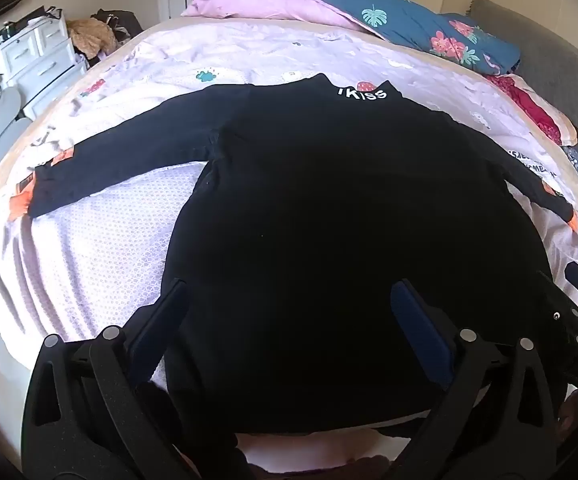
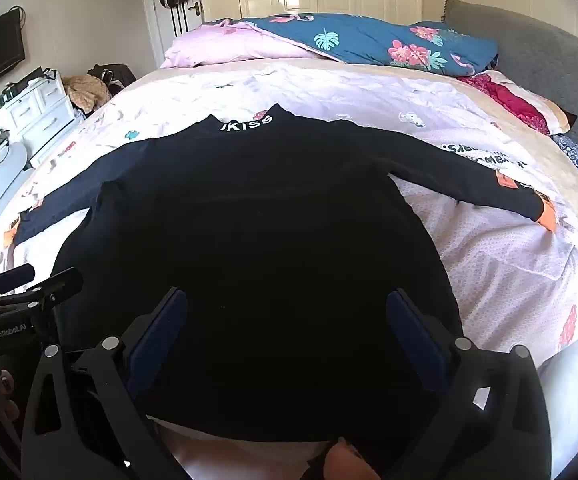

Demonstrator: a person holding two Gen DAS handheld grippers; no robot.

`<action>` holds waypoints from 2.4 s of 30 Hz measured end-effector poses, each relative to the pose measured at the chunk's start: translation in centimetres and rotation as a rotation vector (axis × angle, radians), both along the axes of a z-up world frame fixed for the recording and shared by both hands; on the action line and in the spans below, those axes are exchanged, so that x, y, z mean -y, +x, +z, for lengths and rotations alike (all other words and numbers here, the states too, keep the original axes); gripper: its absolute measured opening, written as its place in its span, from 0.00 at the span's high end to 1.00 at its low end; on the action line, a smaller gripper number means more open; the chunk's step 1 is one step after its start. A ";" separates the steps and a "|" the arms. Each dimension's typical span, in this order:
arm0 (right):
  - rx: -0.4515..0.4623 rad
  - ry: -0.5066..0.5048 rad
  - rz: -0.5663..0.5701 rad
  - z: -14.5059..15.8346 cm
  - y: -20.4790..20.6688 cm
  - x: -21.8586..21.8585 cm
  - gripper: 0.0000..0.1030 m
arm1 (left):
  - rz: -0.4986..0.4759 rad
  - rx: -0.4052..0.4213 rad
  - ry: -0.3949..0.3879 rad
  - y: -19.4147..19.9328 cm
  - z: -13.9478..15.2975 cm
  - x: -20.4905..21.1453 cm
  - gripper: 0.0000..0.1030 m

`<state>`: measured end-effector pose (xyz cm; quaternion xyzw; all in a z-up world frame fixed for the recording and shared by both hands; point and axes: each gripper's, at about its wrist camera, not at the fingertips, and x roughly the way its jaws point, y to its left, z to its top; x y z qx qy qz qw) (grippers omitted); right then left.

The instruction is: Fold small clothes

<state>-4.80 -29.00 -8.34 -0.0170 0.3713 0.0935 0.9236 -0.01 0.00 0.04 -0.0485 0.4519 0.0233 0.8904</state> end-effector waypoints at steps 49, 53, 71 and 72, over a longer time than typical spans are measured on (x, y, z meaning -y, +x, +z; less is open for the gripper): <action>0.011 -0.021 0.009 0.4 -0.9 -0.6 0.04 | 0.002 0.022 0.008 -0.1 0.5 -0.2 0.08; 0.012 -0.020 0.010 0.4 -0.9 -0.6 0.04 | 0.004 0.022 0.007 0.0 0.5 -0.3 0.08; 0.013 -0.008 0.010 0.7 -0.5 -0.5 0.04 | 0.002 0.022 0.012 0.6 0.7 -0.2 0.08; 0.012 -0.007 0.010 0.7 -0.4 -0.4 0.04 | 0.002 0.023 0.010 0.6 0.7 -0.2 0.08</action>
